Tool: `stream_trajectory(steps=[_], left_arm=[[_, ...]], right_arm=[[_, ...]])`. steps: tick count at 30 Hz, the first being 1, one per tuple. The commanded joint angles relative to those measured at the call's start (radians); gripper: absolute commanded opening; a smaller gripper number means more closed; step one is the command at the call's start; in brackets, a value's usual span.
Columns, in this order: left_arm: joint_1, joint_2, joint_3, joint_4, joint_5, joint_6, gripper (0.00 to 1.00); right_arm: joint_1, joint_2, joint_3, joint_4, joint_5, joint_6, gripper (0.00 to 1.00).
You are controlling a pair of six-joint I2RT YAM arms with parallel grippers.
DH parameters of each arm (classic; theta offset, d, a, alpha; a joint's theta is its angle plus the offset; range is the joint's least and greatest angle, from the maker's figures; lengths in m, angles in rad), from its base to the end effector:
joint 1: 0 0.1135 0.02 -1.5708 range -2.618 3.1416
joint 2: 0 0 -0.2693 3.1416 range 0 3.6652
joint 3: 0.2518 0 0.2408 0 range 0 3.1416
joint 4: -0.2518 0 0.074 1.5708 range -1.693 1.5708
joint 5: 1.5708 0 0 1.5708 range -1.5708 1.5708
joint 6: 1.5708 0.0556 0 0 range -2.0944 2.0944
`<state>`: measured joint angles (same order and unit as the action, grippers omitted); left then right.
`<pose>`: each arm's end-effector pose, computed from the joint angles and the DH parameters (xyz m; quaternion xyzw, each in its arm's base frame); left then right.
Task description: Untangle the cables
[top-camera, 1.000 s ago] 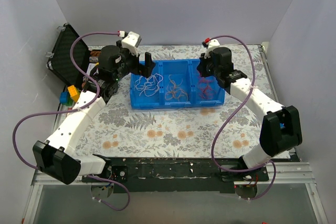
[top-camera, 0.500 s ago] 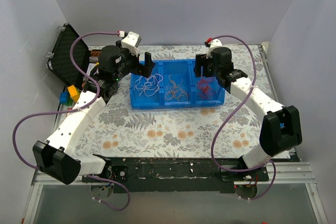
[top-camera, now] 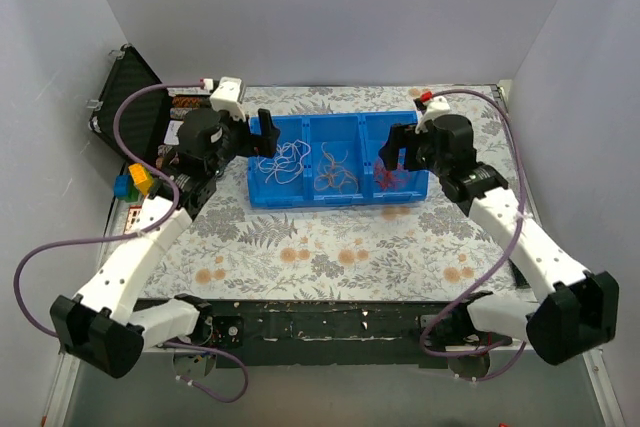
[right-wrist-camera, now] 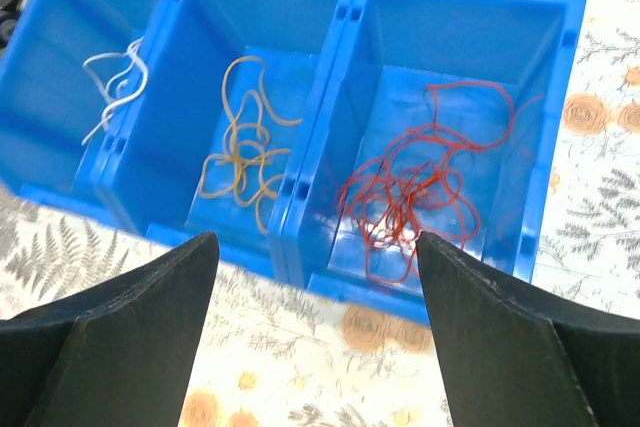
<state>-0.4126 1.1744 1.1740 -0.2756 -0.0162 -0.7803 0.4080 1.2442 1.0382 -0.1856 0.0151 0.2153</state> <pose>0.2513 -0.1090 0.3865 -0.1506 0.7833 -0.3334 0.5026 0.2701 0.1159 0.3301 -0.0758 0.8277 0.1645 0.5312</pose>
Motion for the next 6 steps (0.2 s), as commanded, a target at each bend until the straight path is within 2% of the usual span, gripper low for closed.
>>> stream_trajectory(steps=[1, 6], left_arm=[[0.006, -0.155, -0.117, 0.042, -0.05, -0.05, 0.96], [0.006, -0.327, -0.332, 0.059, -0.068, -0.037, 0.98]], right_arm=[[-0.001, -0.13, -0.09, -0.011, -0.069, 0.027, 0.89], [-0.001, -0.261, -0.179, 0.0, -0.02, -0.008, 0.9]])
